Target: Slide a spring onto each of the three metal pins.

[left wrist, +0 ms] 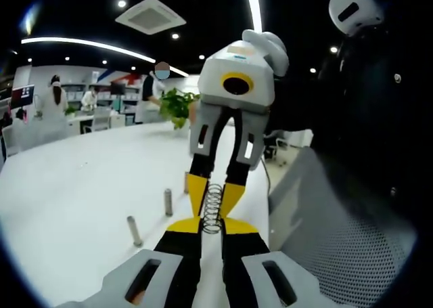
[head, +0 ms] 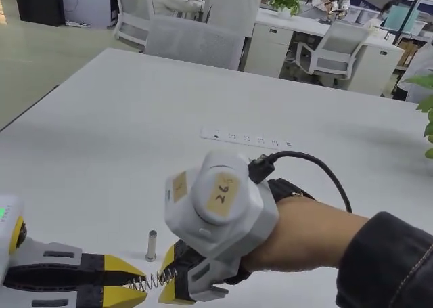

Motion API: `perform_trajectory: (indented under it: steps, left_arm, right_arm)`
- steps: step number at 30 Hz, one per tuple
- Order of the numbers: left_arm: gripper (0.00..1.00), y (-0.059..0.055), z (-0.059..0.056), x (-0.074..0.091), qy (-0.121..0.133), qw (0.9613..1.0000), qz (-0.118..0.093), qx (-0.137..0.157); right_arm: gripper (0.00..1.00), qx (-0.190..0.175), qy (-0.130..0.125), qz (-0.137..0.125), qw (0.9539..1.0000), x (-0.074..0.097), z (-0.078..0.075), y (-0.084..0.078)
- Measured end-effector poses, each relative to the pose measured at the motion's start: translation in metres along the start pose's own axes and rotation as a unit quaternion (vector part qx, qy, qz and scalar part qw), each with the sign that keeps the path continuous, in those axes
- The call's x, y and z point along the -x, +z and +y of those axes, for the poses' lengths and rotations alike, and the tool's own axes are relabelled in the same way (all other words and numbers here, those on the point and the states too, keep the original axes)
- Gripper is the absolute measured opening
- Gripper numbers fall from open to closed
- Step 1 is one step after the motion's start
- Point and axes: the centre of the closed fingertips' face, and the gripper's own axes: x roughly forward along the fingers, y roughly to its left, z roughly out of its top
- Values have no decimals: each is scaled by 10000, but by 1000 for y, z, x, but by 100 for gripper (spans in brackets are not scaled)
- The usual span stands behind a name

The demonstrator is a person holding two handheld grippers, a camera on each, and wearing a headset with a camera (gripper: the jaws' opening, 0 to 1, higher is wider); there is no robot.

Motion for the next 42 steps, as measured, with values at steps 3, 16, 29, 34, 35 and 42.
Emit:
perform_trajectory:
  steps: [3,16,29,34,35,42]
  left_arm:
    - [2,-2,0,0,-6,10000,34,-6]
    - [3,-8,-1,-2,-62,9998,198,-36]
    - [3,-11,-2,-4,-81,9997,208,-49]
    - [3,-13,-1,-4,-82,9998,195,-32]
    - [3,-13,-1,-4,-86,9998,192,-27]
    - [3,-16,0,-6,-100,9997,207,-9]
  right_arm:
    - [8,33,-1,5,10000,1,1,1]
    - [8,58,97,-102,9999,8,6,14]
    - [8,99,111,-151,9998,7,9,23]
    - [8,123,117,-134,9998,7,9,24]
    - [8,133,118,-130,9998,6,9,25]
    - [8,175,132,-70,9997,4,9,25]
